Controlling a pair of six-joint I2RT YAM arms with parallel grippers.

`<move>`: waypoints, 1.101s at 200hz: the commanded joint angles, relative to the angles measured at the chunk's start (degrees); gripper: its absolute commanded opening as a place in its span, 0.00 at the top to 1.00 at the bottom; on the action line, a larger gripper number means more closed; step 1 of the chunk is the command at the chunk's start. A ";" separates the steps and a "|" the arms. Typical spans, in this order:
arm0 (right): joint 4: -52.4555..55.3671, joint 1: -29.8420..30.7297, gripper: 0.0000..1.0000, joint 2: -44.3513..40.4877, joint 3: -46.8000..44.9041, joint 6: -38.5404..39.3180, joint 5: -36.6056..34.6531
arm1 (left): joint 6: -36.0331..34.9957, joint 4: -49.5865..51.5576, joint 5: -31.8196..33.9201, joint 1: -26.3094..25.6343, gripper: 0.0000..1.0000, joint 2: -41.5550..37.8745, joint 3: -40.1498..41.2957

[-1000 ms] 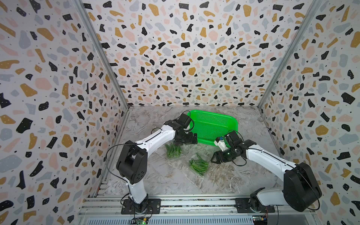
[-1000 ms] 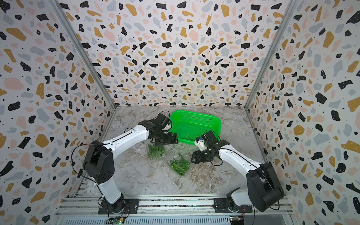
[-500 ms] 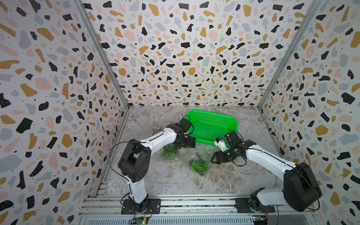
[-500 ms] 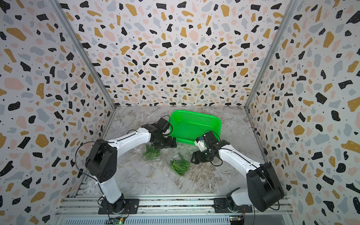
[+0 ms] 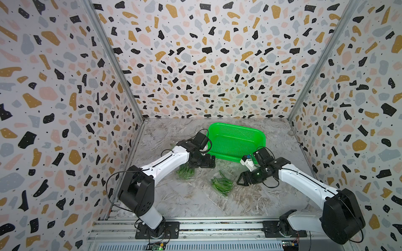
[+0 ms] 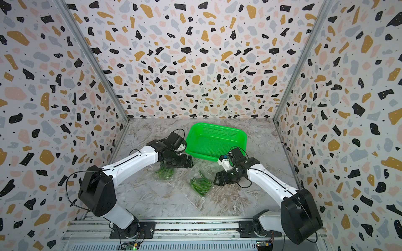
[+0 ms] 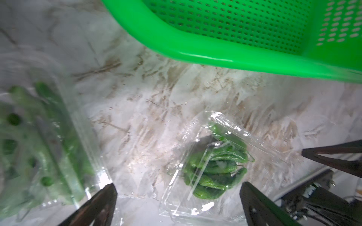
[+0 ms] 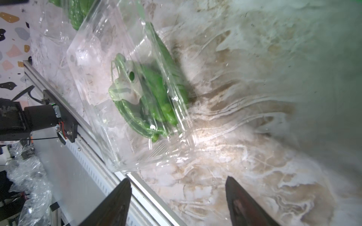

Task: Take small green peppers out of containers
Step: Move the packing box to the center of the board, then adjust the packing box at the center of the board.

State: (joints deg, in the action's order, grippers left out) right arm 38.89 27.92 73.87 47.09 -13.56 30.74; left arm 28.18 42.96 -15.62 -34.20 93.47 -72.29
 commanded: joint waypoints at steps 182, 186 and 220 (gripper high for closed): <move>-3.64 -2.26 0.45 26.08 22.18 4.88 12.32 | 15.90 -13.30 -15.40 -0.43 0.04 -6.97 15.69; -3.40 -2.26 0.44 26.80 23.07 5.08 12.32 | 15.95 -13.23 -15.47 -0.43 0.04 -7.20 16.00; -0.91 -2.26 0.33 30.68 26.99 6.96 11.20 | 14.97 -7.90 -12.12 -0.43 0.02 -9.69 17.10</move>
State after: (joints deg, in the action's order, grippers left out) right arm 34.04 25.56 103.57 71.83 -9.63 42.28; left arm 43.33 31.99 -29.61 -34.33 86.39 -55.70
